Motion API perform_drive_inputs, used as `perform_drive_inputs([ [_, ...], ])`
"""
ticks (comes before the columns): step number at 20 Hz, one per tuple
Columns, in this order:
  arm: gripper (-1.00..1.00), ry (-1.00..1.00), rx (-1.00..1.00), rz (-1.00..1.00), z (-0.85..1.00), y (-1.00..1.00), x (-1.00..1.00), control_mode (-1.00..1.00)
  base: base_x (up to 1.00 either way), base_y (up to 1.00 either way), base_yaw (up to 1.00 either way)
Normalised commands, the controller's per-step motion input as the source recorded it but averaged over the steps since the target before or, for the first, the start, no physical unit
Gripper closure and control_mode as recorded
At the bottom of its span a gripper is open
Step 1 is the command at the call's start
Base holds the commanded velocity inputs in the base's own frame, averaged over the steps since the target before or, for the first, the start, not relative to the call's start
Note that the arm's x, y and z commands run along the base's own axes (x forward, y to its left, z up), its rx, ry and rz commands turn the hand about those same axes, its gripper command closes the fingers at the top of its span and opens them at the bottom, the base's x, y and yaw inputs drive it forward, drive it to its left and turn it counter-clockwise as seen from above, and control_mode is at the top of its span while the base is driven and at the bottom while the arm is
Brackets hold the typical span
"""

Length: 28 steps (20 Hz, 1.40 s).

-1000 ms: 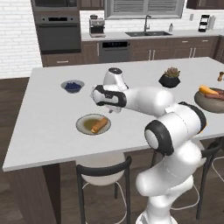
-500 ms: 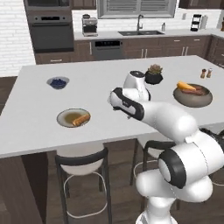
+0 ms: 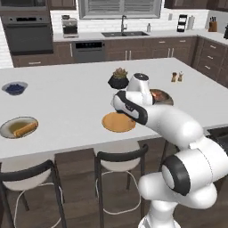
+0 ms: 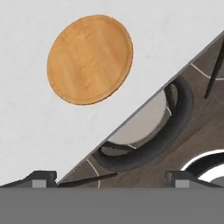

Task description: Place one bun and one sausage from the bowl on each plate.

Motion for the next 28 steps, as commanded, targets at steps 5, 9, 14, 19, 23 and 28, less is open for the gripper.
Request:
perform_drive_inputs([
  [5, -1.0, 0.0, 0.0, 0.0, 0.0, 0.0, 0.0, 1.0, 0.82, -0.96, -0.05],
  [9, -1.0, 0.0, 0.0, 0.0, 0.0, 0.0, 0.0, 1.0, 1.0, -0.49, 0.0],
  [14, -1.0, 0.11, 0.0, -0.06, -0.03, -0.2, 0.8, -1.0, 0.2, 0.0, 0.0],
  [19, -1.0, 0.13, 0.0, -0.14, -0.39, -0.06, 0.91, -1.0, 0.0, 0.0, 0.0],
  [23, -1.0, 0.07, 0.0, -0.15, -0.55, 0.0, 0.53, -1.0, 0.0, 0.0, 0.0],
  [28, -1.0, 0.02, 0.0, -0.03, -0.36, -0.19, -0.56, -1.0, 0.0, 0.0, 0.0],
])
